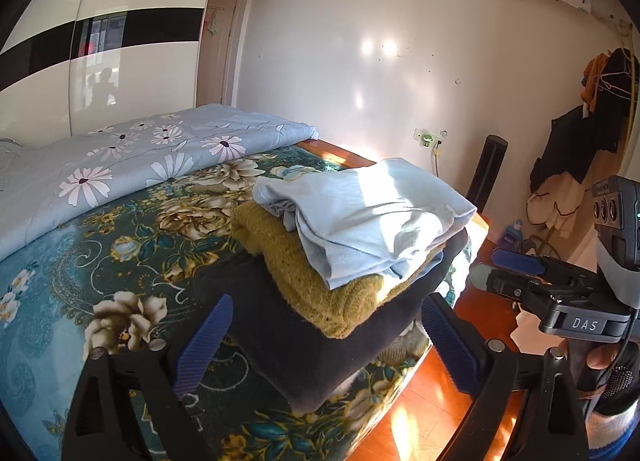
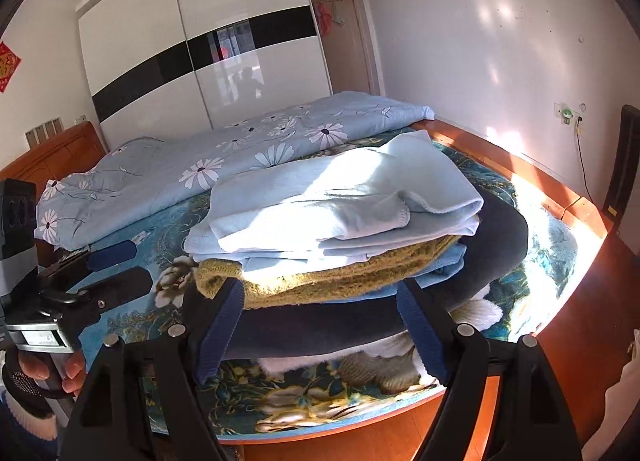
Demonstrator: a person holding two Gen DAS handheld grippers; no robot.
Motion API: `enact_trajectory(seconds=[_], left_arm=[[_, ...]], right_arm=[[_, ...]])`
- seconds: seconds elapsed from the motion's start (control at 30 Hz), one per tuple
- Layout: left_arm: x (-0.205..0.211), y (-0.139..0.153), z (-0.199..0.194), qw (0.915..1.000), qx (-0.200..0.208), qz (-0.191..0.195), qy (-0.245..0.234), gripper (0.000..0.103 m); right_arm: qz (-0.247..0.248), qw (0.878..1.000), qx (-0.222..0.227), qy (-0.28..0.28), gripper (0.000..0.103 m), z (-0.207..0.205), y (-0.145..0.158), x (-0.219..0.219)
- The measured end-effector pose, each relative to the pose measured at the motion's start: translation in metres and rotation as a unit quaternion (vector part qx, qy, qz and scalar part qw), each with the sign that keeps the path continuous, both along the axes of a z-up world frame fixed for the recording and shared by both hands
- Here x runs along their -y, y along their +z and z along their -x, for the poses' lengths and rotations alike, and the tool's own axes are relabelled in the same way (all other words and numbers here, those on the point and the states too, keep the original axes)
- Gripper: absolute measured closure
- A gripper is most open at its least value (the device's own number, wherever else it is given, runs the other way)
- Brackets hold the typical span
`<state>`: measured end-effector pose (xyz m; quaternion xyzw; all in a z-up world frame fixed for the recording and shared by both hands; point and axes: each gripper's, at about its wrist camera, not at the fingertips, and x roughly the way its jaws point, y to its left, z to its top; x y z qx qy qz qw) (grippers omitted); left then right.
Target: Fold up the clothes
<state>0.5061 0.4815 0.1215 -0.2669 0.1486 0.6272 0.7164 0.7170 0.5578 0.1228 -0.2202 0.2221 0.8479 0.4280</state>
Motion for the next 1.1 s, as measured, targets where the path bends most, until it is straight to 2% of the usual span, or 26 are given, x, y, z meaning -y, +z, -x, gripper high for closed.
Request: enact_trajectory(seconds=[0.03,0.07,0.1,0.2,0.37,0.5,0.73,0.97,1.1], left_arm=[[0.006,0.0,0.001,1.0,0.004,-0.004,0.002,0.0],[0.012,-0.001,0.003,0.9999,0.008,-0.009,0.004,0.0],[0.017,-0.001,0.005,0.9998,0.011,-0.012,0.008,0.0],[0.024,-0.002,0.006,0.9998,0.008,-0.006,0.015,0.0],[0.035,0.001,0.003,0.9995,-0.013,-0.003,0.03,0.0],[0.047,0.005,-0.001,0.9984,-0.038,-0.015,0.04,0.0],[0.059,0.007,-0.012,0.9956,-0.063,-0.022,0.065,0.0],[0.068,0.006,-0.011,0.9937,-0.071,-0.019,0.084,0.0],[0.072,0.003,-0.009,0.9904,-0.093,-0.014,0.101,0.0]], right_arm=[[-0.009,1.0,-0.002,-0.005,0.023,-0.001,0.001,0.006],[-0.019,1.0,-0.001,-0.012,0.019,-0.001,0.001,0.013],[-0.027,0.999,0.002,-0.019,0.01,-0.002,0.002,0.018],[-0.046,0.998,0.007,-0.041,0.002,-0.002,0.003,0.028],[-0.053,0.996,0.006,-0.069,0.001,-0.002,0.0,0.043],[-0.057,0.991,0.053,-0.109,0.0,0.003,-0.012,0.054],[-0.046,0.987,0.04,-0.146,0.0,0.001,-0.014,0.078],[-0.055,0.984,0.062,-0.155,0.0,0.012,-0.013,0.1],[-0.06,0.984,0.072,-0.153,0.0,0.019,-0.009,0.106]])
